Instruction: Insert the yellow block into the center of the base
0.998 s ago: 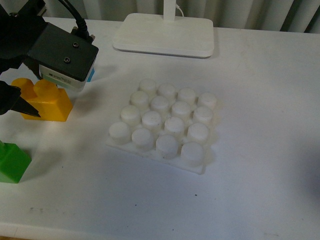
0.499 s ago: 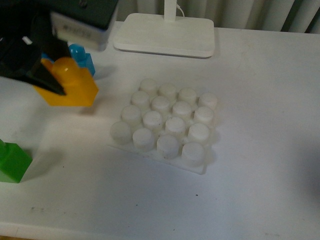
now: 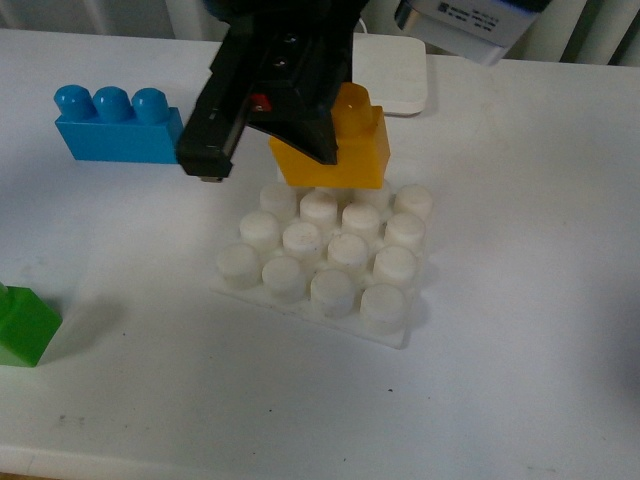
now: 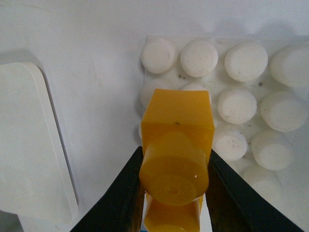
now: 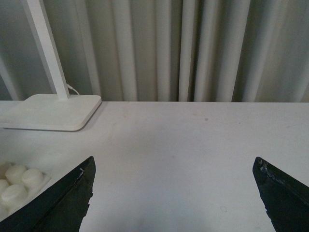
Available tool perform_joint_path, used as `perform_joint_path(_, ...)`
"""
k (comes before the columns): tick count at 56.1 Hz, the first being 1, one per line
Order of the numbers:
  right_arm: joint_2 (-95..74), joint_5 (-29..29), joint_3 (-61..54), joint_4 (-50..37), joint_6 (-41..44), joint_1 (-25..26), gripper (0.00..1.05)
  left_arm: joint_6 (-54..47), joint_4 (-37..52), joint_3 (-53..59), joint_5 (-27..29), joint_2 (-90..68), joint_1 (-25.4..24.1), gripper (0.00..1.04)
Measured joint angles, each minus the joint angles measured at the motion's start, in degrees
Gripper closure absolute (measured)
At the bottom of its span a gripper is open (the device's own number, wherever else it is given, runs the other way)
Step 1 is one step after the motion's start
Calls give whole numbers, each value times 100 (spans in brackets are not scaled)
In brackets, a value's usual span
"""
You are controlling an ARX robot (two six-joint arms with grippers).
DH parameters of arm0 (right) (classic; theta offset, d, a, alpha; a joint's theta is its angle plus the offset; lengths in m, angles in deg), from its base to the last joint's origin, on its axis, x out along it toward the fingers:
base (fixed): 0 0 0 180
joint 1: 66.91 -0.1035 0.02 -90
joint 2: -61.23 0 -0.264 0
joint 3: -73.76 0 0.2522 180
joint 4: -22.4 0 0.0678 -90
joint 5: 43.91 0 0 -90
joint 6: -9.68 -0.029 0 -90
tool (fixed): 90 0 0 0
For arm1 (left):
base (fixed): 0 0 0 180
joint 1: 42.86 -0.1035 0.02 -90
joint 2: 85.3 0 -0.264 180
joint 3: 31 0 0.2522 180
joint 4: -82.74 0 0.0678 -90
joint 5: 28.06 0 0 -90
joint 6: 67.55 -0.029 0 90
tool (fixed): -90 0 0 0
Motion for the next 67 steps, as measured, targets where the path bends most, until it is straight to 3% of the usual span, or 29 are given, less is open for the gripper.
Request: perform_joint_path(67, 0, 0, 0, 0, 0, 0, 9, -55, -498, -577, 74, -704, 146, 74)
